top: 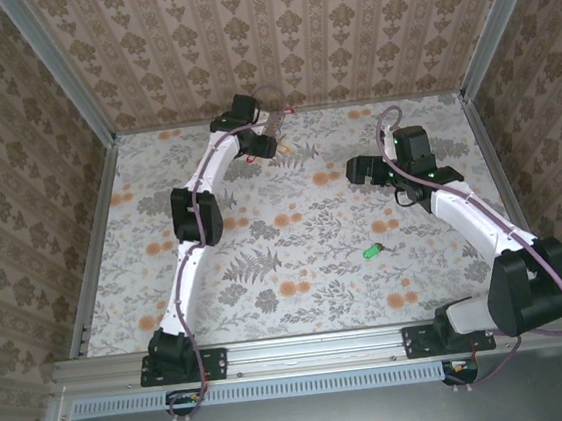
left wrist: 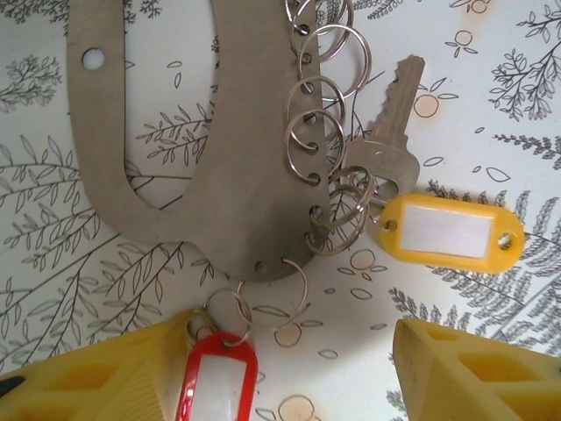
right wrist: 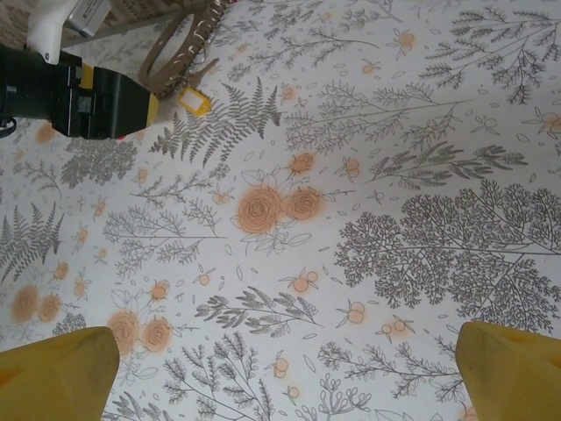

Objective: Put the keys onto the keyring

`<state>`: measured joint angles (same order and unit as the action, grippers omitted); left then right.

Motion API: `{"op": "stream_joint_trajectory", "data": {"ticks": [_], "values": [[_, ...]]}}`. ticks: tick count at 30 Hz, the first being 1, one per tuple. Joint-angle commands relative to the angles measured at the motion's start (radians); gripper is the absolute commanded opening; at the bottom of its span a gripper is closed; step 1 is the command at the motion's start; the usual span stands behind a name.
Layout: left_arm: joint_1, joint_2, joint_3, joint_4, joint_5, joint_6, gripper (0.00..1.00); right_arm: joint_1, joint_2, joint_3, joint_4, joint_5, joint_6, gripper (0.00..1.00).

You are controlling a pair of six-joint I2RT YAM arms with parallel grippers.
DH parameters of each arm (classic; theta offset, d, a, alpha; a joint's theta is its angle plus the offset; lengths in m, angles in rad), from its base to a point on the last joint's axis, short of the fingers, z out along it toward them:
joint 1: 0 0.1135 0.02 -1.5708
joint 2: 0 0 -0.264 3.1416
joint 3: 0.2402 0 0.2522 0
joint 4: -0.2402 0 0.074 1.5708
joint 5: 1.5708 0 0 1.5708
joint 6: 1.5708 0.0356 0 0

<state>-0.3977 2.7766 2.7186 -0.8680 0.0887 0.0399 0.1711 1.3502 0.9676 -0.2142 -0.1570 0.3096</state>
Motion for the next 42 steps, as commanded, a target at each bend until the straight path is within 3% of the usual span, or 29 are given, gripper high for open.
{"op": "stream_joint_trajectory", "data": {"ticks": [1,6,12,14,16,24,37,42], "values": [[0.002,0.019,0.035,-0.027,-0.042,0.076,0.65,0.004,-0.021,0.038,-0.042,0.036,-0.026,1.00],[0.001,0.020,0.032,-0.010,-0.058,0.110,0.66,0.005,-0.040,0.055,-0.067,0.049,-0.034,1.00],[-0.003,0.026,0.041,0.001,-0.059,0.136,0.60,0.005,-0.059,0.063,-0.084,0.059,-0.035,1.00],[-0.009,0.026,0.041,0.003,-0.063,0.147,0.47,0.004,-0.067,0.069,-0.092,0.066,-0.035,1.00],[-0.020,0.032,0.045,0.003,-0.075,0.166,0.40,-0.001,-0.076,0.074,-0.104,0.071,-0.041,1.00],[-0.051,0.051,0.066,0.006,-0.145,0.210,0.39,-0.042,-0.126,0.093,-0.142,0.085,-0.066,1.00],[-0.050,0.057,0.067,0.026,-0.215,0.193,0.27,-0.068,-0.157,0.117,-0.161,0.065,-0.075,0.99],[-0.051,0.058,0.072,0.029,-0.215,0.199,0.09,-0.091,-0.160,0.108,-0.156,0.050,-0.073,0.99]]}}
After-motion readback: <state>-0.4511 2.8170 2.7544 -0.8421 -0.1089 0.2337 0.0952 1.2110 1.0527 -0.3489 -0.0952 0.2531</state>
